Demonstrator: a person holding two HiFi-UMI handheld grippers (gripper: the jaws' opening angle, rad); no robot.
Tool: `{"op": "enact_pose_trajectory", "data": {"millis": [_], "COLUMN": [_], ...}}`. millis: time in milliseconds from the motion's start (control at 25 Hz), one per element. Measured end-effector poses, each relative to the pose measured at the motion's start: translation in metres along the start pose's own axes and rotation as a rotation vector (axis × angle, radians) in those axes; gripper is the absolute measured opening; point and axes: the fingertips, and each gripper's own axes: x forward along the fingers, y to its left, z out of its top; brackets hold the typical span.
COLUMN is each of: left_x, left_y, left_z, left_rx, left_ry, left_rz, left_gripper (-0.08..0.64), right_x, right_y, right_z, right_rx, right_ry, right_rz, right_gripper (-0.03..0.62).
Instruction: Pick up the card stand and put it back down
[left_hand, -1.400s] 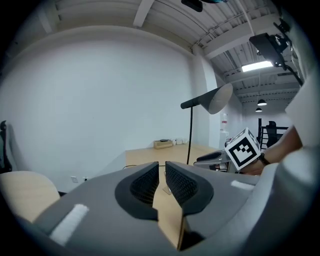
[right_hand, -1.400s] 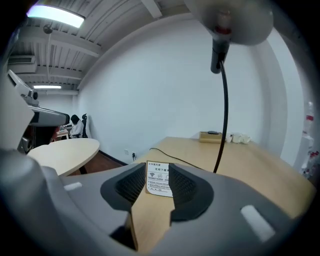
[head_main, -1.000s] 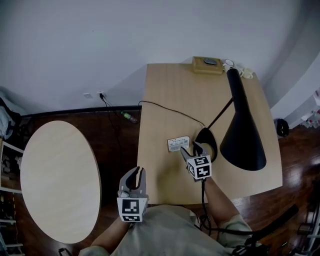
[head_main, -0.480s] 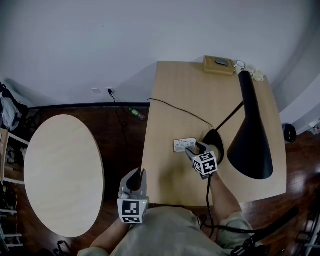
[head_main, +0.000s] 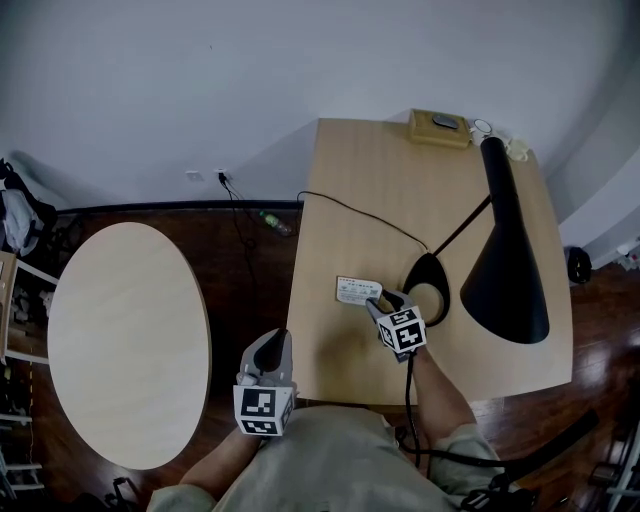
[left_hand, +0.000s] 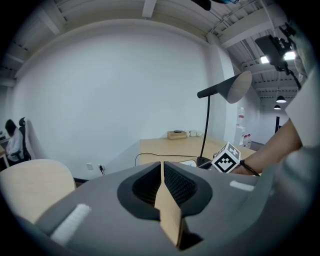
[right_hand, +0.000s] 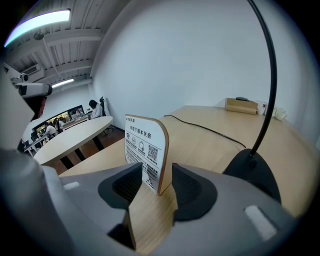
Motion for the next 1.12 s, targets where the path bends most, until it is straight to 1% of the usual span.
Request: {"op": "enact_pose_trajectory", "data": {"millis": [40, 160, 320, 360, 400, 440, 480, 600, 720, 800, 960, 1120], "left_x": [-0.002, -0.008, -0.016, -0.018, -0.02, -0.022, -0.023, -0.029, -0.032, -0.033, -0.034, -0.029], "left_y": [0.002, 0.009, 0.018, 0.019, 0.02, 0.02, 0.02, 0.022, 0.024, 0.024, 0.023, 0.021], "left_z": [0.0, -0.004, -0.016, -0.017, -0.019, -0.02, -0.021, -0.022, -0.022, -0.024, -0.027, -0.022], "left_rx": [-0.001, -0.01, -0.031, -0.034, -0.036, -0.037, -0.037, -0.039, -0.043, -0.045, -0.054, -0.06], "left_ry": [-0.001, -0.001, 0.011, 0.014, 0.017, 0.018, 0.017, 0.012, 0.009, 0.01, 0.01, 0.0], "left_rz": [0.002, 0.015, 0.031, 0.032, 0.032, 0.033, 0.033, 0.038, 0.042, 0.043, 0.039, 0.04], "left_gripper": [0.026, 0.026, 0.026, 0.026, 0.026, 0.026, 0.025, 0.017, 0.012, 0.011, 0.009, 0.008], "right_x": [0.0, -0.001, -0.001, 0.0, 0.001, 0.002, 0.003, 0.002, 0.0, -0.004, -0.018, -0.043], "right_y": [0.0, 0.008, 0.019, 0.019, 0.019, 0.019, 0.02, 0.031, 0.043, 0.048, 0.062, 0.075], "right_z": [0.001, 0.002, 0.0, 0.0, 0.002, 0.003, 0.005, 0.008, 0.007, 0.007, 0.015, 0.04], "right_rx": [-0.004, -0.023, -0.023, -0.022, -0.02, -0.018, -0.019, -0.027, -0.043, -0.037, -0.011, 0.038], "right_ry": [-0.003, -0.009, -0.007, -0.007, -0.004, -0.002, 0.0, 0.002, -0.007, -0.021, -0.063, -0.14], "right_rz": [-0.004, -0.005, 0.004, 0.004, 0.004, 0.005, 0.007, 0.025, 0.036, 0.042, 0.08, 0.167], "right_gripper": [0.172, 0.103, 0.086, 0.095, 0.118, 0.127, 0.123, 0.078, 0.021, 0.017, 0.014, 0.014]}}
